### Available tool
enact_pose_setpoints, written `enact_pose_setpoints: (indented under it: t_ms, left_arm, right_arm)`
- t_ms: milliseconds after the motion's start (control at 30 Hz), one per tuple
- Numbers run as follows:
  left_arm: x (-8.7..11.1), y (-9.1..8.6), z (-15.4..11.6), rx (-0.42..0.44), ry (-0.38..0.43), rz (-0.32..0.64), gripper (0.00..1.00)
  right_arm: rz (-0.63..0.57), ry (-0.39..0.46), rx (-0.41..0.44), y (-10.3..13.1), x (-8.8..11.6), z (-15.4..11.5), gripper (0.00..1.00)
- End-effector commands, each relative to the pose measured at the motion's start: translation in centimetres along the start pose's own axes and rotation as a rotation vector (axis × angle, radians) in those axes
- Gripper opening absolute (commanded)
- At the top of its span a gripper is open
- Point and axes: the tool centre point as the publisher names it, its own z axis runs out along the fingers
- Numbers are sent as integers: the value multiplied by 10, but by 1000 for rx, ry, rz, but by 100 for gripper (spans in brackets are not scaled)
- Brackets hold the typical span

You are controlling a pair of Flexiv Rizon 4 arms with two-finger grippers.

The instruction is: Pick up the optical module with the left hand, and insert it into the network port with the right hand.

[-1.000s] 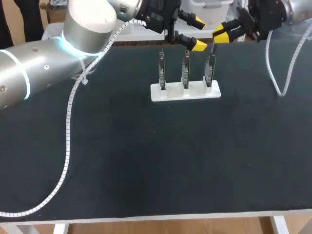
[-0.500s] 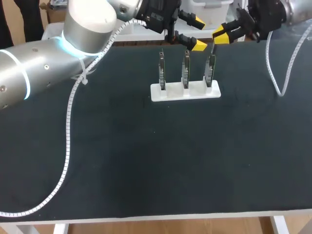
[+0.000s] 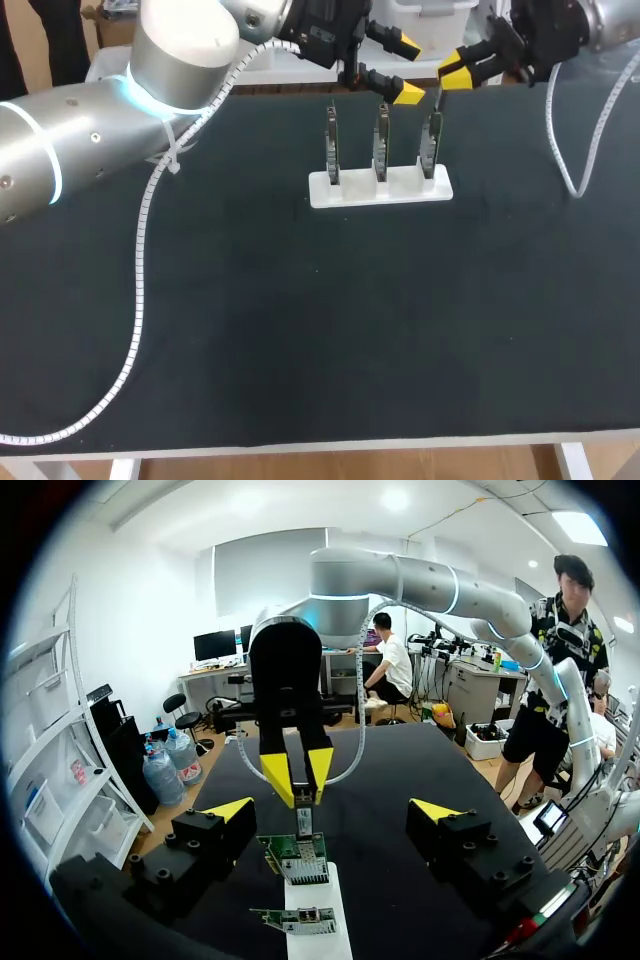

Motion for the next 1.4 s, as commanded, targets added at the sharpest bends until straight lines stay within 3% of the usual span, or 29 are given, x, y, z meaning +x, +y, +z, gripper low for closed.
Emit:
enact_pose_setpoints:
  t_ms: [33,433,1400]
  left_arm:
    - [-1,2,1,4,5,-1,100]
    - [-1,2,1,4,5,-1,100]
    - [-1,2,1,4,5,-1,100]
  right_arm:
    - [5,0,-5,-2,3,1,0]
    - [-17,-3,-6,-5,-5,3,0]
    - [-2,2,-6,-6,1,3,0]
